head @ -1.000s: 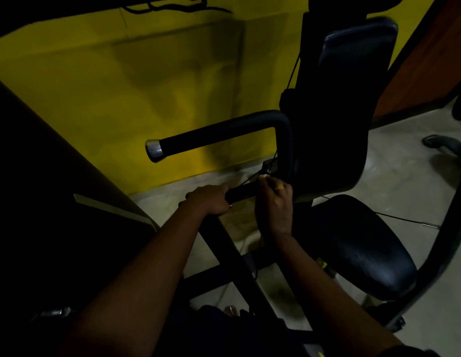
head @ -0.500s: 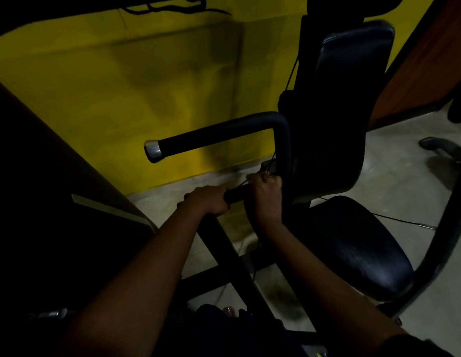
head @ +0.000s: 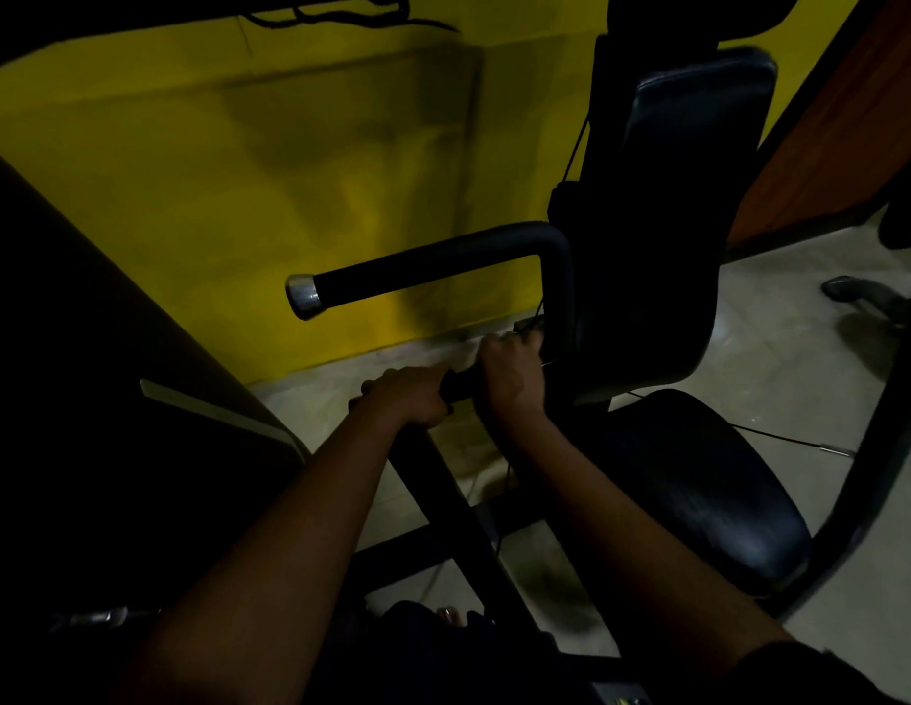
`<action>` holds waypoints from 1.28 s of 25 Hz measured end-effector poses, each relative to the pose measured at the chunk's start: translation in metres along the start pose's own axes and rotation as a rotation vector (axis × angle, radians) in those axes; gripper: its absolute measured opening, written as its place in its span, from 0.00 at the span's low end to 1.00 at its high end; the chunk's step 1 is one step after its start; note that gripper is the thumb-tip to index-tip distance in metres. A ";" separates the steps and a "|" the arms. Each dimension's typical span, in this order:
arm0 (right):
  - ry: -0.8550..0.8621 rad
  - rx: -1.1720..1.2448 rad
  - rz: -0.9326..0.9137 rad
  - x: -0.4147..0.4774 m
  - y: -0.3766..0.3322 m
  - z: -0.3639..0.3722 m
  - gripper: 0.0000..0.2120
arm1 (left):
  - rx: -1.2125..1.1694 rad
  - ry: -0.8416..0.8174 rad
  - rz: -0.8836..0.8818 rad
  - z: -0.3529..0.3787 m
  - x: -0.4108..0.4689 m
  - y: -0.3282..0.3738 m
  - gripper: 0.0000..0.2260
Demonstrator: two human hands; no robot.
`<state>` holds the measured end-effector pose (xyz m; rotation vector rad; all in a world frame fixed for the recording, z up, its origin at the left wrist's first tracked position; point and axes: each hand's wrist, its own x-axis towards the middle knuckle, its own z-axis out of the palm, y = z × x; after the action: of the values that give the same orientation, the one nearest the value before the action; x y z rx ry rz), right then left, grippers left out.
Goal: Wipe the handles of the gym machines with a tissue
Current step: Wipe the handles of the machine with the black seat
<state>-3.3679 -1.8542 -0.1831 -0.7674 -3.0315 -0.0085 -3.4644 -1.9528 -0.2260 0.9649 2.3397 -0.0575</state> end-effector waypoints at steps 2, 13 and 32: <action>0.002 0.056 -0.148 -0.002 -0.022 0.001 0.08 | -0.055 -0.018 -0.076 0.001 0.002 -0.003 0.23; 0.480 0.467 0.187 -0.037 0.014 0.065 0.13 | -0.220 0.024 0.092 -0.003 -0.006 0.003 0.39; 0.145 2.374 0.927 -0.015 0.040 0.063 0.08 | -0.143 0.049 0.171 -0.006 -0.006 0.002 0.22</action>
<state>-3.3361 -1.8253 -0.2465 -1.0797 -0.5327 2.2890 -3.4625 -1.9537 -0.2177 1.1005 2.2607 0.2014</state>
